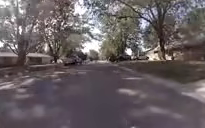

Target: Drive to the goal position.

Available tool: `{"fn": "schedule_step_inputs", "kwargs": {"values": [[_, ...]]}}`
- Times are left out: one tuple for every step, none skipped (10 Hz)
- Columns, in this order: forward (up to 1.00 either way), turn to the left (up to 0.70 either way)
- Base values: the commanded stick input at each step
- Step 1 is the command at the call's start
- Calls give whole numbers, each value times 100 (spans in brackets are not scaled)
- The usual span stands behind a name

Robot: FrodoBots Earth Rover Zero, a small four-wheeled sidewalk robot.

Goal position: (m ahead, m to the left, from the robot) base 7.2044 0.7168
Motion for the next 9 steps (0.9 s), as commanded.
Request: {"fn": "schedule_step_inputs", "kwargs": {"values": [[69, 3], [69, 3], [69, 3], [69, 3], [70, 3], [69, 3], [69, 3], [69, 3], [69, 3]]}}
